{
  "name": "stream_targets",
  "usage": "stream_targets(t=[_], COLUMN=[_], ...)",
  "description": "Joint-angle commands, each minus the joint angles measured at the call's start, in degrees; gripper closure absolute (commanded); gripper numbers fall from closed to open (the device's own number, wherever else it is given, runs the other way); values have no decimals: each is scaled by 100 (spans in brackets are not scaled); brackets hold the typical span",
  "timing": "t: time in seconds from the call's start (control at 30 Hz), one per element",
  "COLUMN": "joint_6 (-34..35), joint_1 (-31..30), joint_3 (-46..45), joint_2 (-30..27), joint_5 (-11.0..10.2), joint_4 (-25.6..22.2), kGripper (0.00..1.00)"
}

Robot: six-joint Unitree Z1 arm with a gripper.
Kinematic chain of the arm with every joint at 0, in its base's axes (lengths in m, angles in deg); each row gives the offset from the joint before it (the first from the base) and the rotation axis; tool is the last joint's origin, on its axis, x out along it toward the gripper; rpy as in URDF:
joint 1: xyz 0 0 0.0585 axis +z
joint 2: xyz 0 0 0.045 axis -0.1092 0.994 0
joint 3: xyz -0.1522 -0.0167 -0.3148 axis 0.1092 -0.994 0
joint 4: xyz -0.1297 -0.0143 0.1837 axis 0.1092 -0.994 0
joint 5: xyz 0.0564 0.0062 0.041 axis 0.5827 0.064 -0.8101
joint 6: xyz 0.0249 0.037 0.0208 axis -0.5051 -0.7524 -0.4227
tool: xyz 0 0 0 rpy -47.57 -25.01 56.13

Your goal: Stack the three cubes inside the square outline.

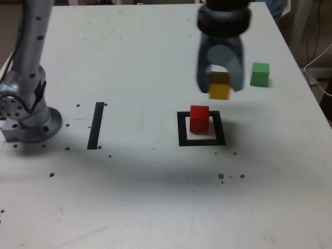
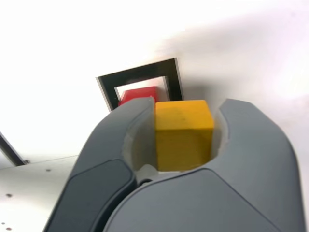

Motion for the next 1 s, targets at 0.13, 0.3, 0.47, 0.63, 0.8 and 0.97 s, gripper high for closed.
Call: stream_targets(t=[0.13,0.3,0.47,0.63,0.8,0.97], joint_6=[-14,-13,-12,-12,-5,39], joint_1=[112,154,168,168,130,52], joint_3=[-891,-1261,-1401,-1440,-1459,-1433], joint_2=[-442,-513,-539,-533,-511,-485], joint_5=[56,119,161,182,224,229], joint_4=[459,688,816,901,1013,1068], kGripper=[76,76,76,76,76,76])
